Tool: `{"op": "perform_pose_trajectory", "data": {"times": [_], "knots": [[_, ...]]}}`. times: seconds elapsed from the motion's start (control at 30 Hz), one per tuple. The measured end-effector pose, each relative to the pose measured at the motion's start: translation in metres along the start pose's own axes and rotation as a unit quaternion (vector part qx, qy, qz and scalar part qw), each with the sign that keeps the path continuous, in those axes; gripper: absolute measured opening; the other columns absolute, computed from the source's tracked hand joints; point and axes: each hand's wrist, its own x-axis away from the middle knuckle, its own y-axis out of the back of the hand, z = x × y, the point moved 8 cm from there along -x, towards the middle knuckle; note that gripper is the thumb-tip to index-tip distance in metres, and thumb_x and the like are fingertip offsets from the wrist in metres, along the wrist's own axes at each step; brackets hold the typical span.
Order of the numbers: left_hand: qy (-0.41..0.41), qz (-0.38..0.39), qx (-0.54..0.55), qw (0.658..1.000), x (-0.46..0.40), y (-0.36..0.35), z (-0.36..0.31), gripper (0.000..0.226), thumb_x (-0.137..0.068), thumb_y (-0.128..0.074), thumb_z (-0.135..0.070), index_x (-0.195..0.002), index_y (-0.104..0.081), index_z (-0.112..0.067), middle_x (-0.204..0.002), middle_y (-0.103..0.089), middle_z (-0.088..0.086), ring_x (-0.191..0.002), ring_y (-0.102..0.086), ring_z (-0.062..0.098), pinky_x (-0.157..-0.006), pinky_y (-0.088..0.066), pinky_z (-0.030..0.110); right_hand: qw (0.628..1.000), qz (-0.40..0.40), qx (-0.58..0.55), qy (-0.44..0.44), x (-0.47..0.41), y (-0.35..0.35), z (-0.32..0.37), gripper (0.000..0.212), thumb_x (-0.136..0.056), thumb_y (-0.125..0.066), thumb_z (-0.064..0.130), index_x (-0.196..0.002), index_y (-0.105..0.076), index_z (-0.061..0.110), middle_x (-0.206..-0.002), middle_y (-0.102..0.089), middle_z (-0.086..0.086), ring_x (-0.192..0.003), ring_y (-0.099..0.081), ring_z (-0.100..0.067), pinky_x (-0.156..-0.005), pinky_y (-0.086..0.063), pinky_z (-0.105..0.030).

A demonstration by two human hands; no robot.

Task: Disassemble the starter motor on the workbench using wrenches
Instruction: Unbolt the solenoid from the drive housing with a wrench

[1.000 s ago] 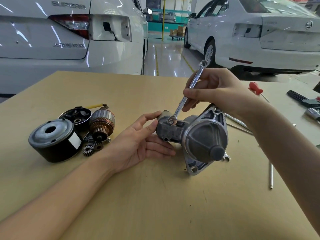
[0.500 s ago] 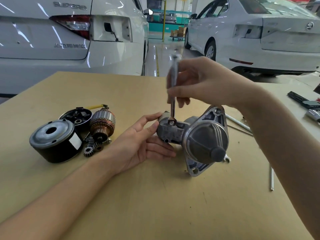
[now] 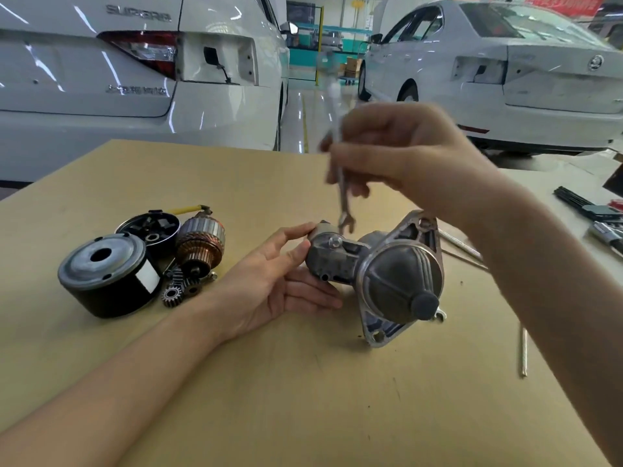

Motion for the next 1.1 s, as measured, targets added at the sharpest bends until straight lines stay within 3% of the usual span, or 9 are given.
{"op": "perform_pose_trajectory", "data": {"times": [0.13, 0.23, 0.33, 0.57, 0.67, 0.8, 0.87, 1.0, 1.1], "knots": [[0.0, 0.002, 0.001, 1.0, 0.002, -0.003, -0.001, 0.045, -0.084, -0.052, -0.031, -0.127, -0.045, -0.024, -0.078, -0.07, 0.028, -0.07, -0.072, 0.035, -0.058, -0.059, 0.034, 0.995, -0.083, -0.006, -0.051, 0.024, 0.039, -0.03, 0.016, -0.082, -0.064, 0.025, -0.093, -0.073, 0.017, -0.071, -0.063, 0.0, -0.07, -0.058, -0.016, -0.066, -0.046, -0.023], [0.006, -0.001, 0.008, 1.0, 0.002, -0.002, 0.0, 0.048, -0.083, -0.053, -0.031, -0.13, -0.044, -0.024, -0.079, -0.07, 0.029, -0.07, -0.072, 0.035, -0.058, -0.06, 0.035, 0.992, -0.093, 0.022, -0.079, 0.029, 0.047, -0.043, 0.019, -0.082, -0.063, 0.029, -0.093, -0.076, 0.02, -0.068, -0.056, -0.005, -0.067, -0.047, -0.026, -0.066, -0.034, -0.041], [0.007, 0.0, 0.013, 1.0, 0.002, -0.003, -0.001, 0.048, -0.083, -0.053, -0.031, -0.13, -0.043, -0.023, -0.079, -0.069, 0.029, -0.069, -0.072, 0.035, -0.057, -0.059, 0.033, 0.992, -0.102, 0.015, -0.075, 0.029, 0.05, -0.042, 0.02, -0.082, -0.063, 0.029, -0.094, -0.076, 0.021, -0.068, -0.054, -0.008, -0.067, -0.042, -0.028, -0.067, -0.028, -0.044], [0.005, 0.006, 0.012, 1.0, 0.002, -0.004, 0.0, 0.046, -0.084, -0.052, -0.03, -0.129, -0.043, -0.023, -0.08, -0.069, 0.03, -0.07, -0.072, 0.036, -0.058, -0.059, 0.033, 0.989, -0.131, 0.006, -0.075, 0.026, 0.052, -0.038, 0.01, -0.082, -0.07, 0.029, -0.088, -0.076, 0.025, -0.063, -0.057, -0.004, -0.051, -0.041, -0.015, -0.046, -0.033, -0.019], [0.005, 0.01, 0.013, 1.0, 0.002, -0.004, -0.001, 0.047, -0.085, -0.052, -0.03, -0.13, -0.043, -0.023, -0.079, -0.069, 0.03, -0.069, -0.072, 0.036, -0.056, -0.058, 0.032, 0.981, -0.162, 0.066, -0.079, 0.027, 0.057, -0.037, 0.014, -0.08, -0.067, 0.039, -0.087, -0.077, 0.032, -0.058, -0.052, 0.003, -0.053, -0.039, -0.01, -0.047, -0.033, -0.016], [0.006, 0.01, 0.01, 1.0, 0.002, -0.004, -0.001, 0.046, -0.085, -0.051, -0.029, -0.13, -0.043, -0.023, -0.079, -0.069, 0.029, -0.07, -0.072, 0.035, -0.058, -0.059, 0.034, 0.985, -0.099, 0.107, -0.093, 0.028, 0.052, -0.036, 0.019, -0.09, -0.061, 0.019, -0.091, -0.077, 0.03, -0.065, -0.061, 0.004, -0.061, -0.048, -0.013, -0.056, -0.04, -0.021], [0.006, 0.009, 0.01, 1.0, 0.002, -0.003, 0.0, 0.045, -0.085, -0.052, -0.03, -0.129, -0.044, -0.023, -0.079, -0.069, 0.029, -0.071, -0.072, 0.036, -0.059, -0.059, 0.034, 0.988, -0.063, 0.124, -0.074, 0.029, 0.047, -0.03, 0.018, -0.083, -0.069, 0.013, -0.088, -0.077, 0.028, -0.073, -0.071, 0.004, -0.065, -0.059, -0.011, -0.06, -0.047, -0.018], [0.006, 0.007, 0.007, 1.0, 0.001, -0.002, 0.001, 0.045, -0.084, -0.053, -0.031, -0.128, -0.045, -0.025, -0.079, -0.07, 0.029, -0.071, -0.072, 0.036, -0.06, -0.059, 0.035, 0.991, -0.086, 0.085, -0.059, 0.028, 0.053, -0.033, 0.021, -0.057, -0.085, 0.026, -0.077, -0.079, 0.025, -0.075, -0.075, -0.001, -0.067, -0.066, -0.009, -0.065, -0.053, -0.015], [0.005, 0.008, 0.008, 1.0, 0.001, -0.002, 0.001, 0.042, -0.085, -0.051, -0.031, -0.127, -0.046, -0.025, -0.079, -0.07, 0.029, -0.071, -0.072, 0.036, -0.061, -0.06, 0.036, 0.992, -0.074, -0.036, -0.096, 0.027, 0.051, -0.052, 0.021, -0.05, -0.085, 0.019, -0.07, -0.077, 0.018, -0.07, -0.073, -0.005, -0.06, -0.066, -0.012, -0.06, -0.053, -0.017]]}}
